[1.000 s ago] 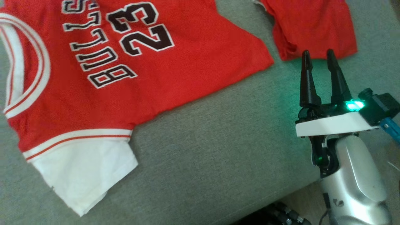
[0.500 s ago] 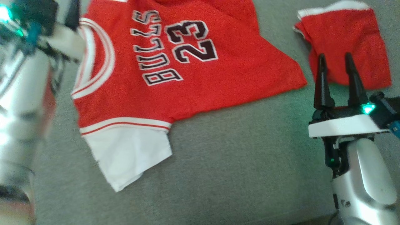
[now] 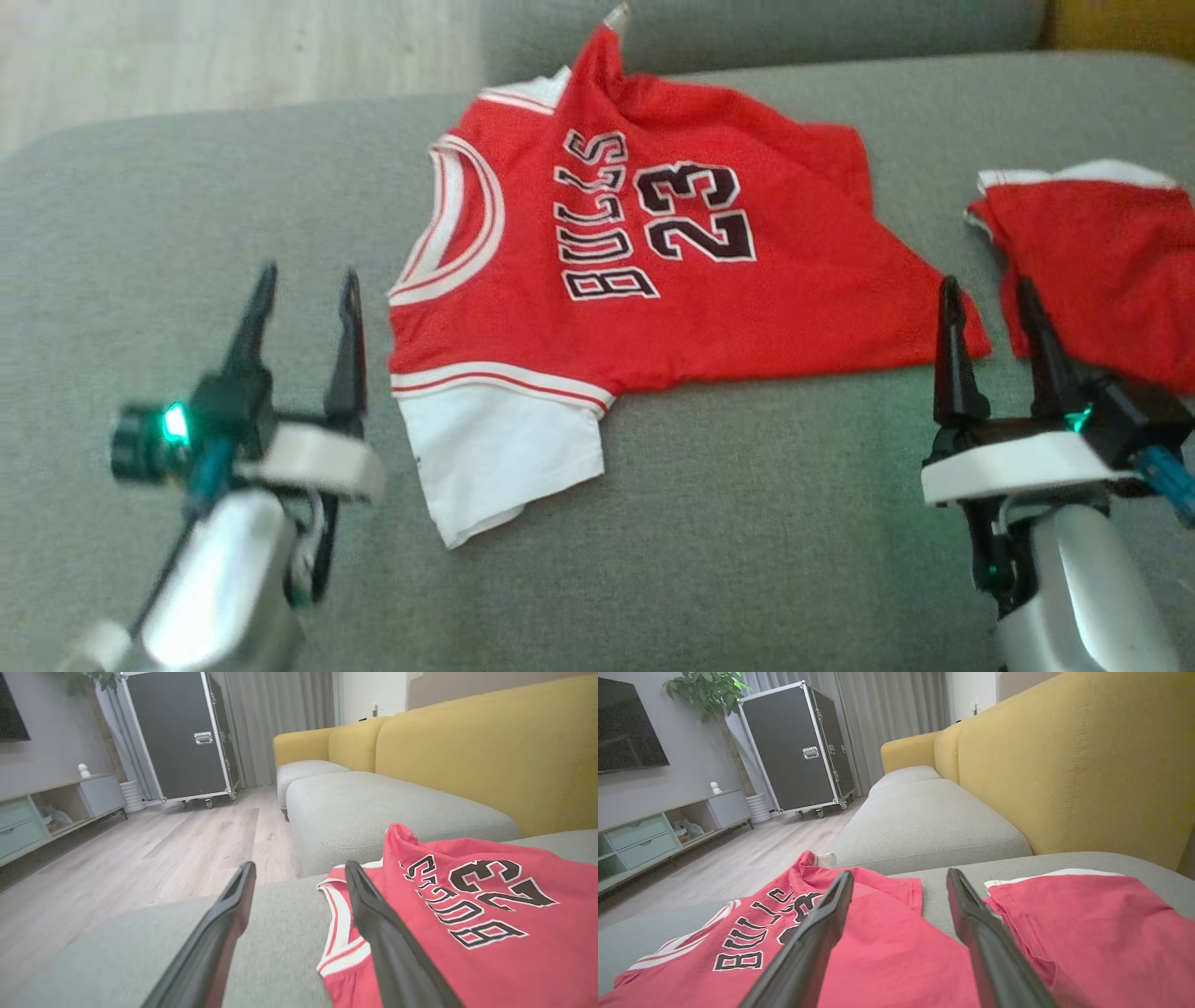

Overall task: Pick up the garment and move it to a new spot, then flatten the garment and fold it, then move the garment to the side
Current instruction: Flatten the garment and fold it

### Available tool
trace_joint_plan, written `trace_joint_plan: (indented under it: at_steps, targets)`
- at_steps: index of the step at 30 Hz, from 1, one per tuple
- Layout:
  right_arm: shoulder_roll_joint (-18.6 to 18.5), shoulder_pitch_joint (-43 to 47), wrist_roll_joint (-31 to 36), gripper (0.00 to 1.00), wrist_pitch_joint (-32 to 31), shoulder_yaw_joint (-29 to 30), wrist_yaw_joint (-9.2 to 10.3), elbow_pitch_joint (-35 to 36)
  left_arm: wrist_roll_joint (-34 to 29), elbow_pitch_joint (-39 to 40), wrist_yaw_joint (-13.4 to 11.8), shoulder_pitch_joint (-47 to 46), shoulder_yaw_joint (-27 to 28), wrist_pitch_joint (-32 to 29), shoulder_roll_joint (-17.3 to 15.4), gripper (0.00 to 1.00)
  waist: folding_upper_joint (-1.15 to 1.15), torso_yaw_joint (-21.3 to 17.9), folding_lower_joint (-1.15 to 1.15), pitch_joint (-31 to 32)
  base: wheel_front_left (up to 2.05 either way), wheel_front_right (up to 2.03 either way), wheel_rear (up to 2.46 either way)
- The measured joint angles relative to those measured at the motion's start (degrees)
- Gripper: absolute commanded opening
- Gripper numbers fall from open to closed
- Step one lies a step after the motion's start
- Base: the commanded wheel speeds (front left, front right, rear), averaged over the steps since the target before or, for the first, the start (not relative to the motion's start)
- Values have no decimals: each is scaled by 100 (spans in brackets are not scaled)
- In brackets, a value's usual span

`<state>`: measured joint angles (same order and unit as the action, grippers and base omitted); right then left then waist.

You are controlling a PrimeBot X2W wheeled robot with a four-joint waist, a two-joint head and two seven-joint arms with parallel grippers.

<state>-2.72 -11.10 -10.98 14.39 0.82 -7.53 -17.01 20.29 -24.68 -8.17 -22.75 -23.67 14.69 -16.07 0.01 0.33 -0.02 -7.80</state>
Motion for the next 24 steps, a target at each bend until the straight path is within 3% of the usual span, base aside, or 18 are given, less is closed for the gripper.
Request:
trace_joint_plan:
  at_steps: [6, 14, 24]
  targets:
    - [1, 141, 0, 100, 0, -42, 0, -55, 43, 453, -73, 893, 164, 0, 258, 100, 0, 147, 1, 238, 0, 0, 0]
    - [0, 139, -2, 100, 0, -110, 0, -57, -4, 381, 89, 973, 155, -7, 331, 100, 0, 82, 2, 300, 0, 0, 0]
    - [0, 138, -75, 100, 0, -165, 0, -58, 214, -316, 371, 1101, -211, -1096, 447, 100, 0, -76, 2, 261, 0, 0, 0]
